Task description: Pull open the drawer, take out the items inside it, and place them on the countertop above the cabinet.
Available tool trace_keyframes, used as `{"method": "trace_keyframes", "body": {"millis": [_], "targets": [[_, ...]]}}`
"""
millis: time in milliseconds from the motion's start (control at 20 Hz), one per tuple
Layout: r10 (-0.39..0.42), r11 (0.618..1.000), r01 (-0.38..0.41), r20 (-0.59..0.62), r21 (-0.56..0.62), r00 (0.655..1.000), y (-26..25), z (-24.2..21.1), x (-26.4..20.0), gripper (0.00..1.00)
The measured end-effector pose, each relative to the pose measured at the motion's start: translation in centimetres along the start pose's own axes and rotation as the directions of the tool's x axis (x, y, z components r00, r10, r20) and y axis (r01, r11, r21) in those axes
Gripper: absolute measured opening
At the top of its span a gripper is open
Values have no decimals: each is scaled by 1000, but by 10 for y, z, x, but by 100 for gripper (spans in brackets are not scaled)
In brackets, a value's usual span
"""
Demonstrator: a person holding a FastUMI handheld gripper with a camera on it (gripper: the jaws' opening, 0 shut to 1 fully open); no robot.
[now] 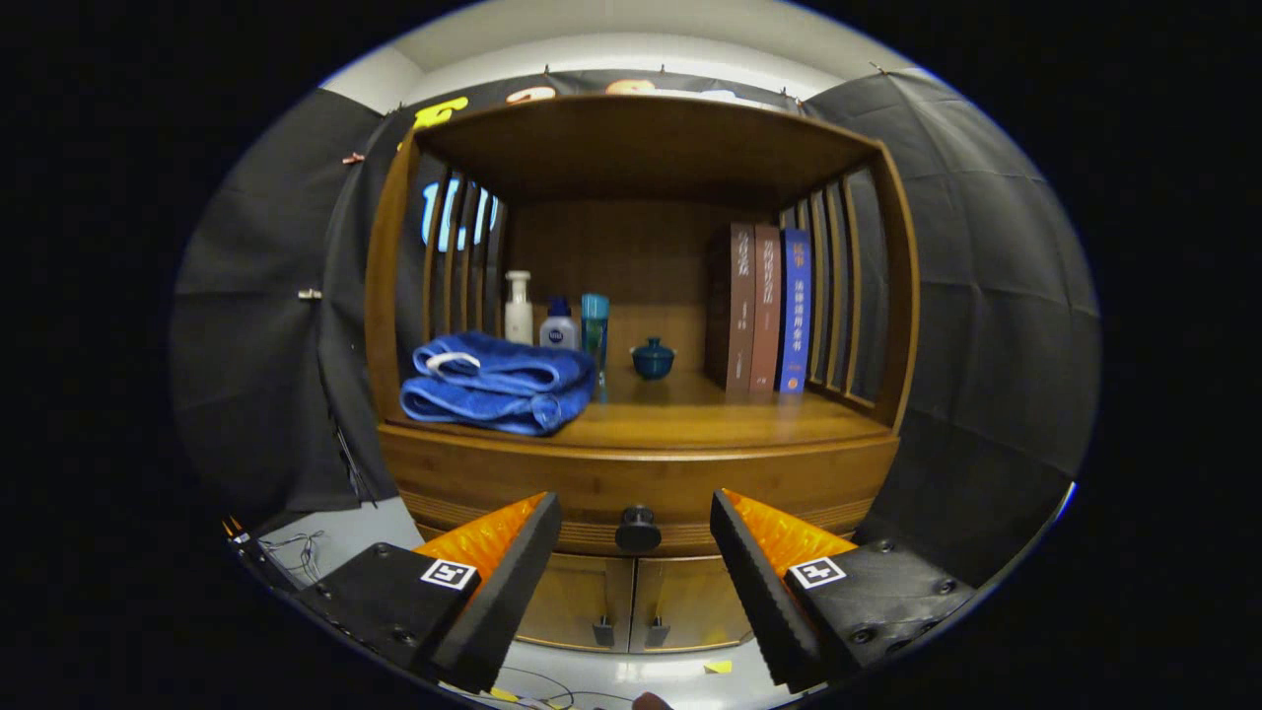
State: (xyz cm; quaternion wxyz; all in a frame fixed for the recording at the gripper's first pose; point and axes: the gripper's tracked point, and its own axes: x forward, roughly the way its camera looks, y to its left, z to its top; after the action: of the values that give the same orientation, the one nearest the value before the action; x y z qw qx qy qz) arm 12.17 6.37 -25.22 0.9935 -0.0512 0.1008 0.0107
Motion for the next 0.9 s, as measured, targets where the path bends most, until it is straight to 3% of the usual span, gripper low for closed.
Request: {"method": "trace_keyframes", "body": {"millis": [400, 450, 650, 900], "targets": [[-31, 999, 33, -134, 19, 990, -9, -65, 74, 98], [-29, 999, 33, -141, 22, 990, -9, -68, 81, 93], [-31, 999, 27, -142, -29, 989, -4, -72, 94, 53], [-32, 998, 25, -140, -56, 990, -4, -71, 90, 46]]}}
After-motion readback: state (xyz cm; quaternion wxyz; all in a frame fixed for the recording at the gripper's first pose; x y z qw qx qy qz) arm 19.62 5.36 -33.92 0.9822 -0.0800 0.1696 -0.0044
